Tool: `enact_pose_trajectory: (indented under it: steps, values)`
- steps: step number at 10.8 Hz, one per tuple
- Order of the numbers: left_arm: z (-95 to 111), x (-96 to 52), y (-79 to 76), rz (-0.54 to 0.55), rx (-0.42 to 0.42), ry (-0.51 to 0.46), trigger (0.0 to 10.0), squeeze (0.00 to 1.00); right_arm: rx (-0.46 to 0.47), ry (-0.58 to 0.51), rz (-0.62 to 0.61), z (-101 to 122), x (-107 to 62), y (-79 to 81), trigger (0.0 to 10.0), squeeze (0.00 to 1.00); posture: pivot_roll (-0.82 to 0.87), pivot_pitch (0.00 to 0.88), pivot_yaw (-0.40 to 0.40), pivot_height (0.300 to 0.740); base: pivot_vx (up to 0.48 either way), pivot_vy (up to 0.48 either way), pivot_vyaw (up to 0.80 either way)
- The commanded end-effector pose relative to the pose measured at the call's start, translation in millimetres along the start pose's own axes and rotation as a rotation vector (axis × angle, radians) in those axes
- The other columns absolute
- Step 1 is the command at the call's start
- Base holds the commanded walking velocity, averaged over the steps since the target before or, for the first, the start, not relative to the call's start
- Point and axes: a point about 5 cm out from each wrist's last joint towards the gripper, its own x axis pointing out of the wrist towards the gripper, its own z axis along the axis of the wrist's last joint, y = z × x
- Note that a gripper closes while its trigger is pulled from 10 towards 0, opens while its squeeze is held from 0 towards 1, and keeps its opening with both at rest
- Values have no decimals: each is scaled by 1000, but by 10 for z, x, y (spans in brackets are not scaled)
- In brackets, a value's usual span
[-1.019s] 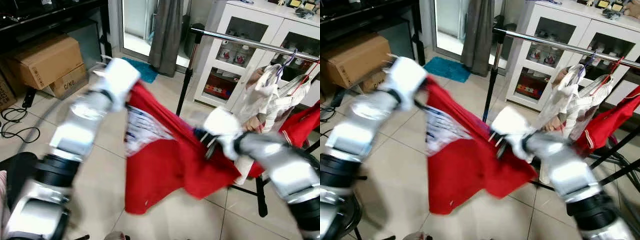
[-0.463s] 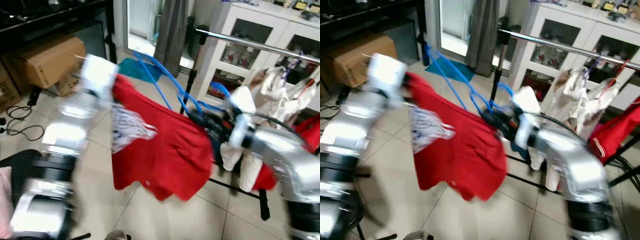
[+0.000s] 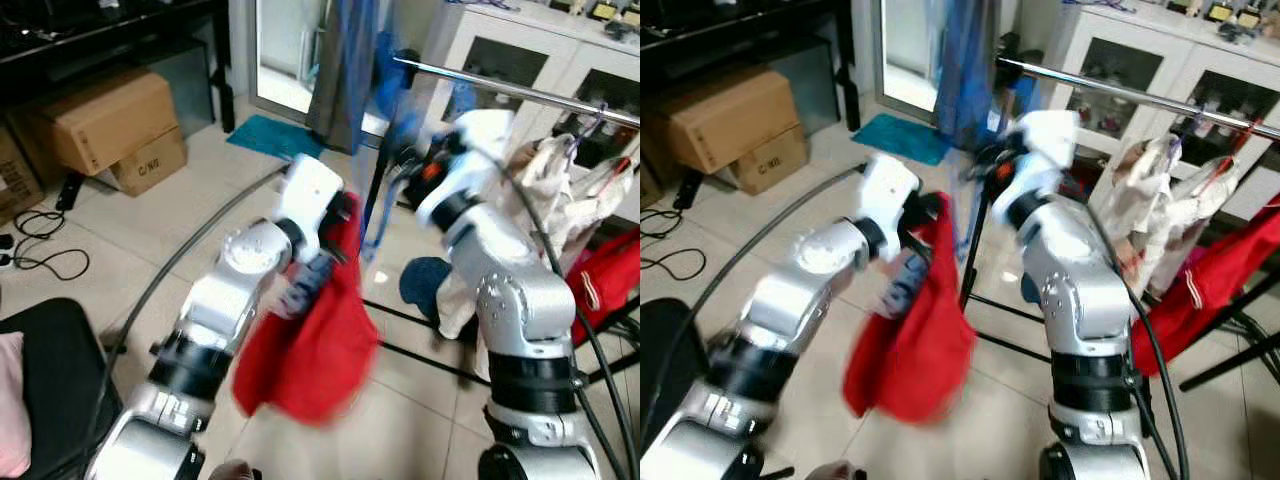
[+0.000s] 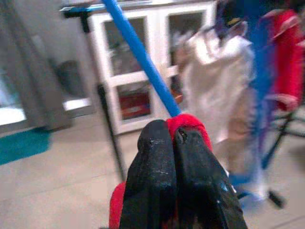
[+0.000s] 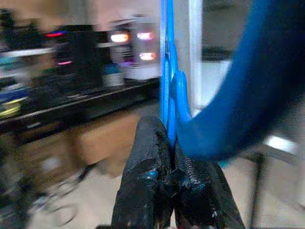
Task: Hang hanger
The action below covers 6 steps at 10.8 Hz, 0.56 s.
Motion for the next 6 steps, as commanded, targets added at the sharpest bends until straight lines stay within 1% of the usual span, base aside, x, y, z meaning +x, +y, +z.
enact_pose_trajectory:
  steps: [1,2,3,4,5,6]
  values:
    - [121,-54,-63,-23,-3,-55,0,0,-66,25,-159,-20,-44,-305,745,0,53,0,-94,740,0,0,0]
    - [14,-208,116,91,-11,-22,0,0,-199,164,-197,-197,-177,-514,10000,0,58,0,-99,740,0,0,0]
    - [-72,-344,256,209,-4,-6,8902,0,-244,266,-226,-346,-351,-679,10000,0,60,0,-102,740,0,0,0]
    - [-301,-501,390,350,-15,82,10000,0,-305,402,-335,-569,-671,-911,10000,0,59,0,-104,740,0,0,0]
    - [-452,-570,440,410,8,120,10000,0,-247,448,-364,-704,-871,-956,10000,0,40,0,-91,740,0,0,0]
    - [-633,-555,438,456,-7,156,10000,0,-177,476,-388,-772,-1010,-873,10000,0,-22,0,-30,740,0,0,-800]
